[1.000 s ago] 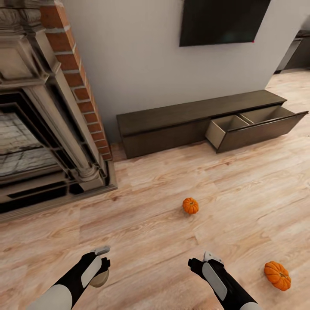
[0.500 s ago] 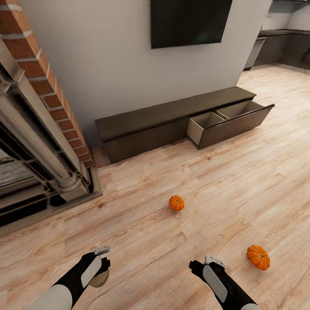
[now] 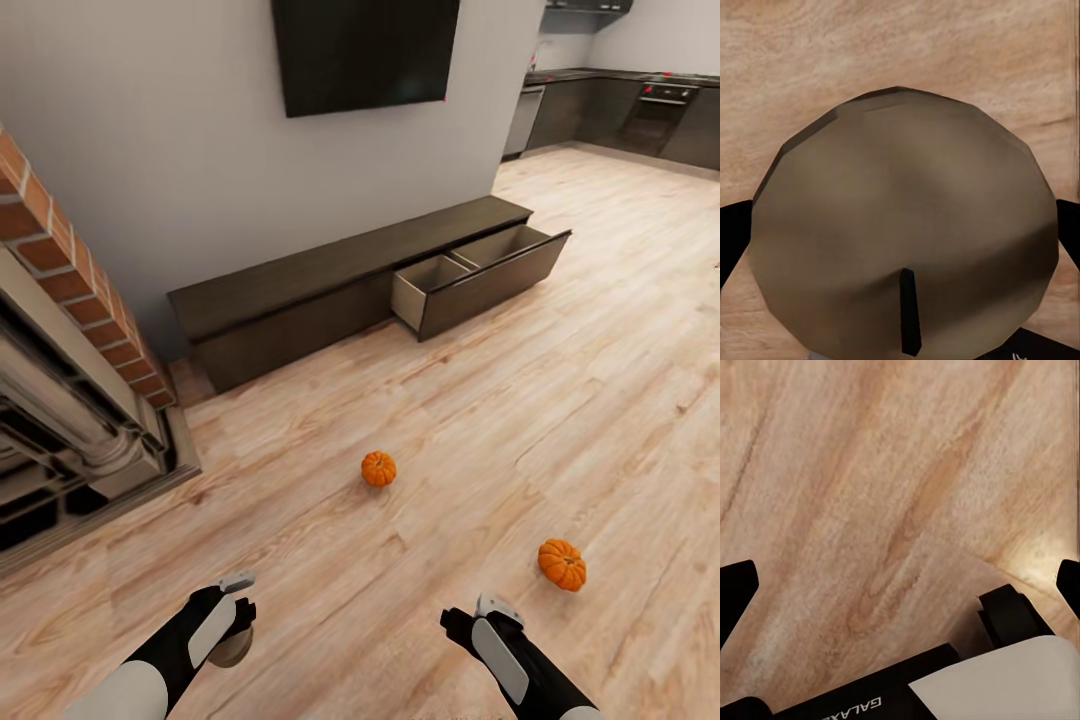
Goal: Place each of the two pumpkins and all three candles from the living room inside a cabinet in the living room (use any cabinet), then make sure every cabinet is closed, and position the cauldron so it is next to a table in the living room.
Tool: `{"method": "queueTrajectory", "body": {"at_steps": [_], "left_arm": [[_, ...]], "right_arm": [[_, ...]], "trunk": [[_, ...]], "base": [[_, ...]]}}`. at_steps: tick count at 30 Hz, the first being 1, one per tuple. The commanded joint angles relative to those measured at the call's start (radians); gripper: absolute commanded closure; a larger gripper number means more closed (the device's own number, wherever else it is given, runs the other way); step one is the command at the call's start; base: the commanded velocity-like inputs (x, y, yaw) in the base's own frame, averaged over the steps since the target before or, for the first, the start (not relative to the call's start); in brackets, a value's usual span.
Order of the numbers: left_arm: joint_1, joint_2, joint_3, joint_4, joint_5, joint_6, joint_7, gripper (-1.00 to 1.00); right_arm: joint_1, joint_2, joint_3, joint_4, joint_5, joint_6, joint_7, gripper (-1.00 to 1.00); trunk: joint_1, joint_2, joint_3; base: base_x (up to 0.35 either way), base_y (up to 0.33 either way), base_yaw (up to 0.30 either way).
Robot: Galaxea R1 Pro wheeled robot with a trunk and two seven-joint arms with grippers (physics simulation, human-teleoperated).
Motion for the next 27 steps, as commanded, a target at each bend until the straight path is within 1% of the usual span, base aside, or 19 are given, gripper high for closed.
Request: {"method": "queueTrajectory", "body": {"at_steps": [1, 27], "left_arm": [[0.000, 0.002, -0.008, -0.003, 0.010, 0.003, 0.009, 1.00], [0.000, 0.002, -0.009, -0.003, 0.010, 0.003, 0.009, 1.00]], "right_arm": [[-0.001, -0.001, 0.006, -0.001, -0.006, 0.003, -0.008, -1.00], [-0.001, -0.001, 0.002, 0.019, -0.007, 0.003, -0.008, -1.00]], "trunk": [[0.000, 0.000, 0.000], [0.000, 0.000, 0.010]], "base": [[0.000, 0.000, -0.284], [0.000, 0.000, -0.284]]}}
